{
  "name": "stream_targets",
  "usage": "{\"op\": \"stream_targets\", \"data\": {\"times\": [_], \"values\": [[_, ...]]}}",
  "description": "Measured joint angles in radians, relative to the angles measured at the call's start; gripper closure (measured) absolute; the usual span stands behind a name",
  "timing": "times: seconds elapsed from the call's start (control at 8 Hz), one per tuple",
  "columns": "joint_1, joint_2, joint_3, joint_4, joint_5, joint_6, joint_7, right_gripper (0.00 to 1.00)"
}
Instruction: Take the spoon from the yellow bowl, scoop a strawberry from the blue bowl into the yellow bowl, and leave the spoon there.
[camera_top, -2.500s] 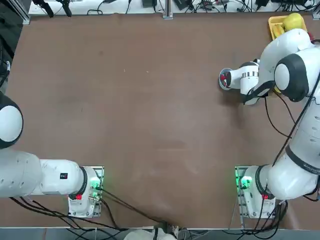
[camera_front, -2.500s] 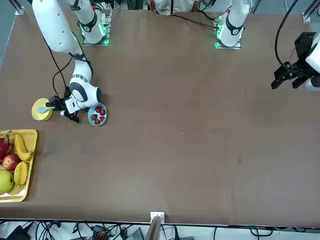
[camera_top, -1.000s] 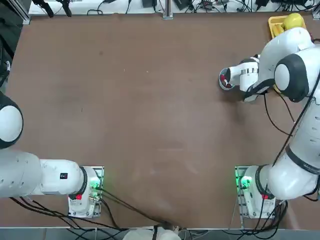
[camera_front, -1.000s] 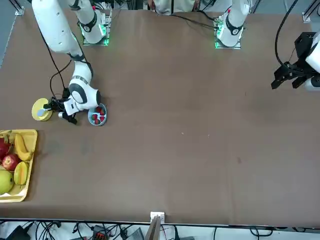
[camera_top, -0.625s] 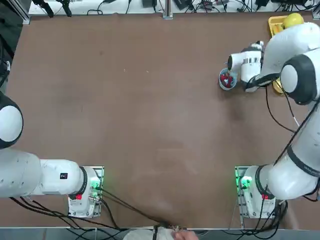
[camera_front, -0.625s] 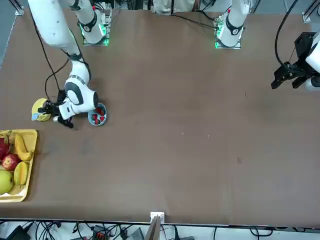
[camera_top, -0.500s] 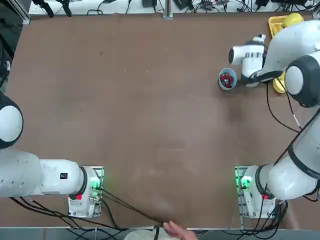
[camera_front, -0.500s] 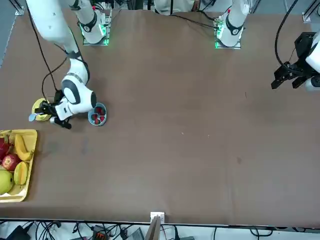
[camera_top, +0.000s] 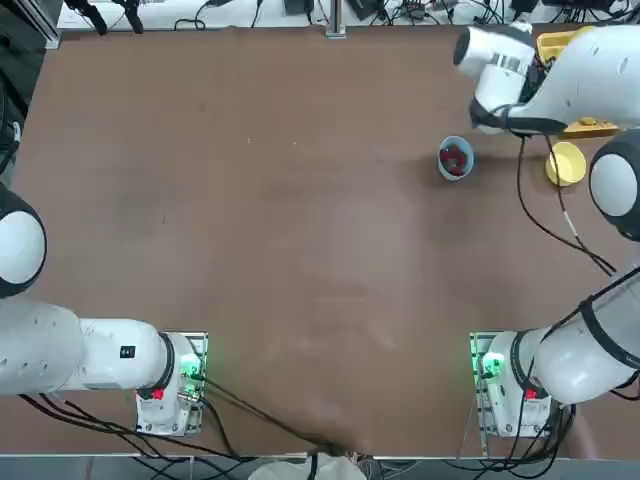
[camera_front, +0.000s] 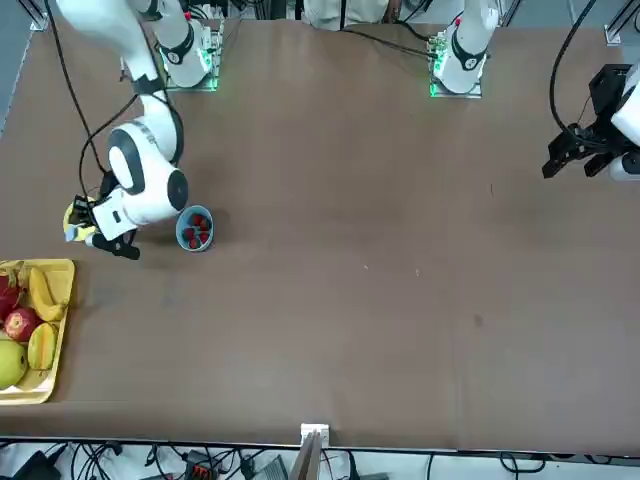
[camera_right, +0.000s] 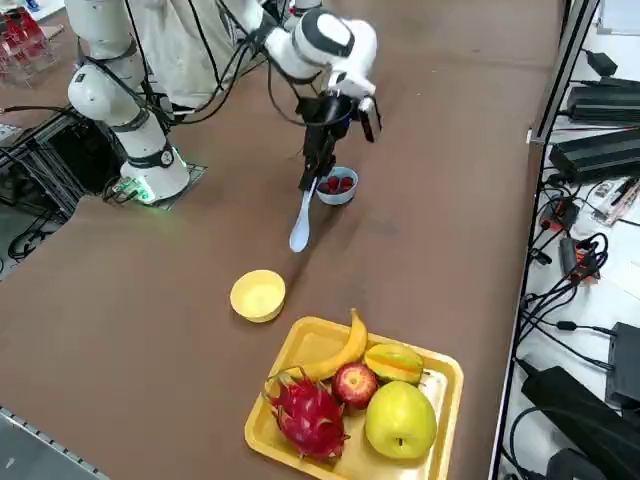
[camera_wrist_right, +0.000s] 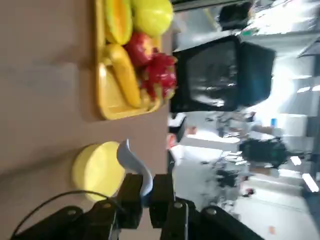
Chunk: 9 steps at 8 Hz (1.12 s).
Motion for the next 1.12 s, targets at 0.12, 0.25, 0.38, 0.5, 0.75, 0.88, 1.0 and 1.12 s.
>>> {"op": "stream_targets", "data": {"times": [0.12, 0.25, 0.38, 0.5, 0.75, 0.88, 1.0, 1.12], "values": [[0.029, -0.003, 0.005, 0.062, 0.105, -0.027, -0.042, 0.89], [0.052, -0.003, 0.007, 0.122, 0.214, -0.042, -0.077, 0.89], [0.068, -0.003, 0.008, 0.17, 0.325, -0.048, -0.095, 0.89], [0.08, -0.003, 0.008, 0.208, 0.433, -0.049, -0.104, 0.89], [0.099, -0.002, 0.008, 0.243, 0.62, -0.048, -0.096, 0.89], [0.103, 0.001, 0.008, 0.244, 0.68, -0.044, -0.069, 0.89], [0.109, 0.009, 0.008, 0.244, 0.71, -0.037, -0.026, 0.89], [0.122, 0.021, 0.008, 0.244, 0.721, -0.026, 0.031, 0.89]]}}
